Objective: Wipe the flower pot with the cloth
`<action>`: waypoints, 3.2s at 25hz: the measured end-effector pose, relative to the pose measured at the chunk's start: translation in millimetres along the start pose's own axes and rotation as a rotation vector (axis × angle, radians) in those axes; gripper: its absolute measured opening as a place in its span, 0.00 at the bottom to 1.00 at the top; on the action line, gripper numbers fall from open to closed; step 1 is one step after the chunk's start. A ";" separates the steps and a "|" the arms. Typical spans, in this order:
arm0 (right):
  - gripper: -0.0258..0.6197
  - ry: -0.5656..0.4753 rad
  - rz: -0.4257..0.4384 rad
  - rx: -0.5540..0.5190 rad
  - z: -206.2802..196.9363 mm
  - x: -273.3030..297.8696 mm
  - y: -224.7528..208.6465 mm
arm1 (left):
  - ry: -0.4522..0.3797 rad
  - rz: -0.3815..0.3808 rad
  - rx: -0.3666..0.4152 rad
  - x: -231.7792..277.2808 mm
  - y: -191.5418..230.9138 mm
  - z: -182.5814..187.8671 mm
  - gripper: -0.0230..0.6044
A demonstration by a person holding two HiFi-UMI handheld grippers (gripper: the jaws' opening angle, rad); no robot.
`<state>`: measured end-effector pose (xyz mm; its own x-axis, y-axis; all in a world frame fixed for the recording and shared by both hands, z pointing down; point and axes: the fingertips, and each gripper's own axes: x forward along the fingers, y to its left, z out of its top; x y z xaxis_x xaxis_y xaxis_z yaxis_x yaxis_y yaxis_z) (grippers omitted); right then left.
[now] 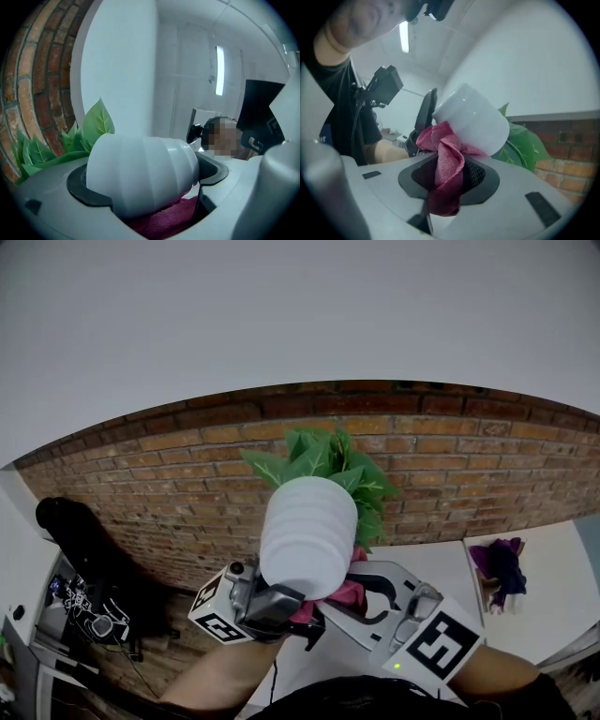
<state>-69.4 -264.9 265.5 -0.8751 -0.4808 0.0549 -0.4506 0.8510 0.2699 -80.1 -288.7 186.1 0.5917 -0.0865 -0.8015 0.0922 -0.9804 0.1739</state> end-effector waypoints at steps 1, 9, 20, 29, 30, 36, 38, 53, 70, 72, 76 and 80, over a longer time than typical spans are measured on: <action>0.21 -0.009 0.001 0.077 -1.8 -0.6 -4.3 | 0.013 -0.007 0.027 0.7 -2.7 -1.5 0.93; 0.21 -0.048 0.054 0.403 -20.3 -12.8 -24.7 | 0.095 -0.082 0.089 -1.6 -19.9 -15.2 0.92; 0.21 -0.121 0.021 0.567 -15.3 -39.6 -62.1 | 0.194 -0.057 0.140 -8.7 -10.0 -24.0 0.92; 0.21 -0.192 0.000 0.534 10.7 -63.3 -81.1 | 0.431 -0.029 0.288 -17.3 -1.1 -60.7 0.92; 0.21 -0.191 0.004 0.520 14.2 -64.5 -82.0 | 0.468 -0.030 0.305 -18.5 -0.7 -67.2 0.92; 0.21 -0.125 0.057 0.376 30.3 -57.1 -71.5 | 0.729 -0.049 0.416 -26.8 -4.1 -116.1 0.92; 0.21 -0.076 0.060 0.287 31.8 -51.5 -65.0 | 0.810 -0.041 0.464 -29.0 -1.7 -126.4 0.92; 0.21 0.295 0.062 -0.357 1.8 -8.2 0.7 | 1.116 0.045 0.719 -43.6 26.0 -147.9 0.92; 0.21 -0.007 0.059 0.091 36.9 -39.3 -47.4 | 0.962 -0.040 0.677 -28.8 -1.4 -127.7 0.91; 0.21 -0.049 0.054 0.141 39.9 -44.0 -56.8 | 0.879 0.004 0.572 -22.9 -4.8 -117.9 0.91; 0.21 -0.102 0.044 0.208 43.6 -52.4 -66.2 | 0.770 0.015 0.472 -12.9 -7.8 -97.9 0.91; 0.21 -0.137 0.039 0.213 48.4 -57.7 -65.8 | 0.689 0.025 0.415 -7.5 -3.0 -83.6 0.91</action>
<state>2.1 -282.9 198.0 -0.9018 -0.4259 -0.0731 -0.4303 0.9007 0.0603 -17.9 -270.4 239.4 0.9632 -0.1136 -0.2435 -0.1527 -0.9770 -0.1485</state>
